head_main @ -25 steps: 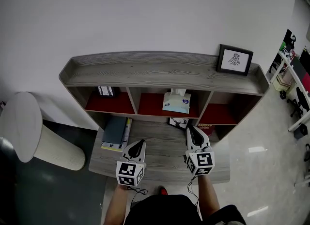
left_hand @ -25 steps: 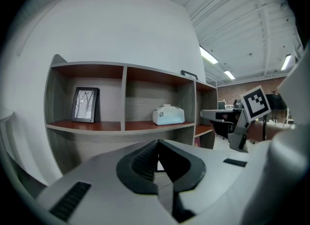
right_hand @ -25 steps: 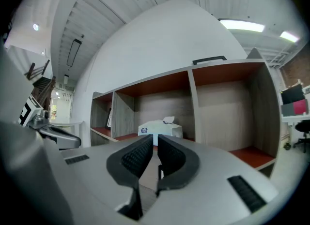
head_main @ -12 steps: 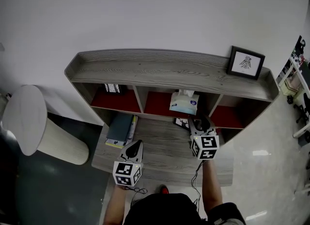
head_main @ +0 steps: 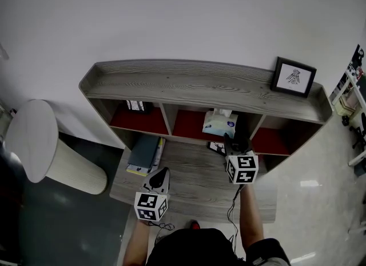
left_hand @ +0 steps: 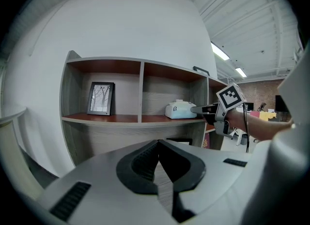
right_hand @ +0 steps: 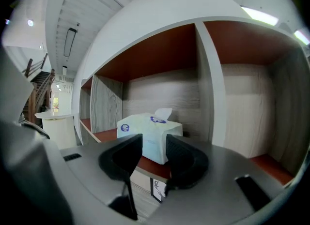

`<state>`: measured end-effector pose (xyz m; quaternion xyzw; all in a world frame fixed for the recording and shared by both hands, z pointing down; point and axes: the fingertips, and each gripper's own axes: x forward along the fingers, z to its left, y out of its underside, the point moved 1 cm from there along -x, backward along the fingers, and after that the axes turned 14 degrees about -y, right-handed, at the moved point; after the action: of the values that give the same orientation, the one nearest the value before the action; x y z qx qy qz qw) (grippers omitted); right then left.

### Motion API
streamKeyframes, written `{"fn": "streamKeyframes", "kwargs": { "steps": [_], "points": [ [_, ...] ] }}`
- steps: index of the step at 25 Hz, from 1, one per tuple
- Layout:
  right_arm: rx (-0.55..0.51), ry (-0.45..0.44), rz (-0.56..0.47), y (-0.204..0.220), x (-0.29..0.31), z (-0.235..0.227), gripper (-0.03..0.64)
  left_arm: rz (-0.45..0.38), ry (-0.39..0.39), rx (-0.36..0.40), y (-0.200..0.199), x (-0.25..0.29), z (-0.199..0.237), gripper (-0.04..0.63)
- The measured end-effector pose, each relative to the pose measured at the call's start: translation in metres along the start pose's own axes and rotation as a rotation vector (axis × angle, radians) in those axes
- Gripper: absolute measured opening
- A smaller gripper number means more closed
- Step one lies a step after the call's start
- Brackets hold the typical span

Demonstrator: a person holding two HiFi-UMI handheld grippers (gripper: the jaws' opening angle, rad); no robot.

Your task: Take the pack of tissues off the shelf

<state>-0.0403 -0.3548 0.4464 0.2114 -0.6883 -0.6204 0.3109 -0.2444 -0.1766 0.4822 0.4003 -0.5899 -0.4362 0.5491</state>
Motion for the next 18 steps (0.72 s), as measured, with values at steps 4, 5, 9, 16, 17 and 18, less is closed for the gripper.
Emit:
{"fn": "streamKeyframes", "kwargs": {
  "steps": [4, 5, 9, 16, 17, 18],
  "points": [
    [-0.011, 0.020, 0.017, 0.002, 0.001, -0.005, 0.088, 0.006, -0.010, -0.008, 0.001, 0.000, 0.001, 0.008],
    [-0.015, 0.022, 0.019, 0.003, 0.001, -0.005, 0.073, 0.006, -0.010, -0.010, 0.002, 0.000, 0.001, 0.008],
    [-0.022, 0.026, 0.022, 0.004, 0.003, -0.005, 0.037, 0.002, -0.011, -0.012, 0.002, -0.001, 0.000, 0.007],
    [-0.038, 0.011, -0.002, -0.002, -0.004, 0.003, 0.029, 0.003, -0.017, -0.022, 0.004, -0.006, 0.003, 0.006],
    [-0.038, 0.007, -0.010, -0.004, -0.006, 0.005, 0.029, 0.002, -0.016, -0.023, 0.004, -0.007, 0.002, 0.007],
    [-0.037, 0.004, -0.018, -0.006, -0.009, 0.006, 0.029, 0.001, -0.014, -0.023, 0.004, -0.007, 0.002, 0.006]
  ]
}}
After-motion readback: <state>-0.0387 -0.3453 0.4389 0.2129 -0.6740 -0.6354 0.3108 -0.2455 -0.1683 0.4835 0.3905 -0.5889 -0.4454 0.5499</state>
